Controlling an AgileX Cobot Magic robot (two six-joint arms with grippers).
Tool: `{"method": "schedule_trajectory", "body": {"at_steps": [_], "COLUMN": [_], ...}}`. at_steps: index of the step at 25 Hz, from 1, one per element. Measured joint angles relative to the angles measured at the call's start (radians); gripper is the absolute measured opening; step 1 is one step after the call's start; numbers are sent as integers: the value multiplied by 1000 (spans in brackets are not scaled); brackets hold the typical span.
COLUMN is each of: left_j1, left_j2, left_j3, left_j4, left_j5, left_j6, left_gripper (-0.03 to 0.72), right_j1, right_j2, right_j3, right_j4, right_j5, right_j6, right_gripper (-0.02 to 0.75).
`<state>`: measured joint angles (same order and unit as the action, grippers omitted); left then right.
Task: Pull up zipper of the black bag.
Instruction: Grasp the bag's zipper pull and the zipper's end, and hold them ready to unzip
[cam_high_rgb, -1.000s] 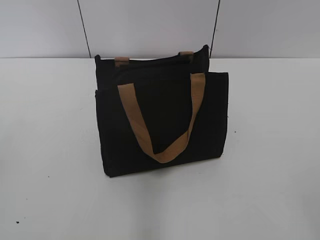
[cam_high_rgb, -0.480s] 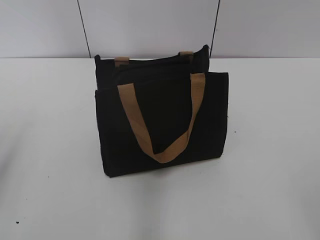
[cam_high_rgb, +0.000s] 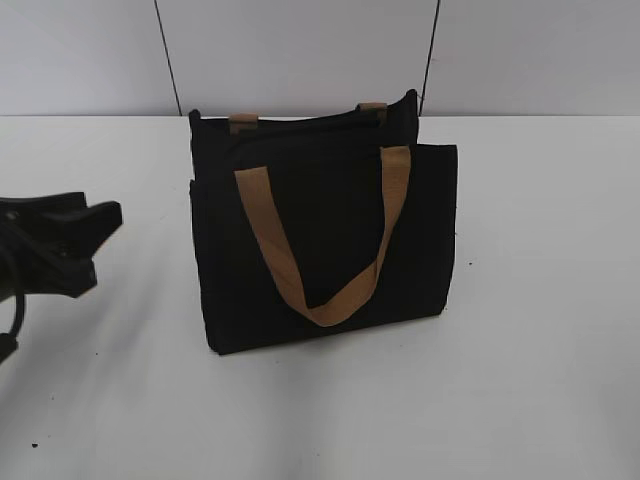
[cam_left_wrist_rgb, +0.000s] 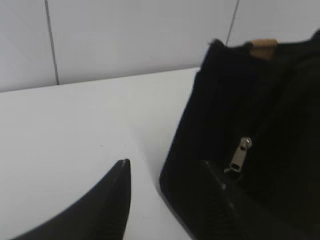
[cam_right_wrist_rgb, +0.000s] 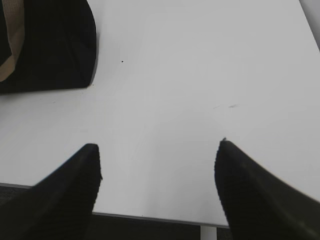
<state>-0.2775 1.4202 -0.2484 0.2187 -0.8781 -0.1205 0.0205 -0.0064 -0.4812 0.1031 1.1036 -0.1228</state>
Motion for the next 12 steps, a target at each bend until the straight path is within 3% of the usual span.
{"method": "schedule_trajectory", "body": {"at_steps": [5,12], "left_j1": [-1,-3], "left_j2": [283,527], "left_j3": [-7,-137], "left_j4": [87,278], "left_j5": [-249,-299], "left_j6": [-9,-10], "left_gripper": [344,337], "right_j1": [0,0], "right_j2": [0,0], "right_j3": [0,0], "right_j4": [0,0], "right_j5": [0,0], "right_j6": [0,0], "right_gripper": [545,545]}}
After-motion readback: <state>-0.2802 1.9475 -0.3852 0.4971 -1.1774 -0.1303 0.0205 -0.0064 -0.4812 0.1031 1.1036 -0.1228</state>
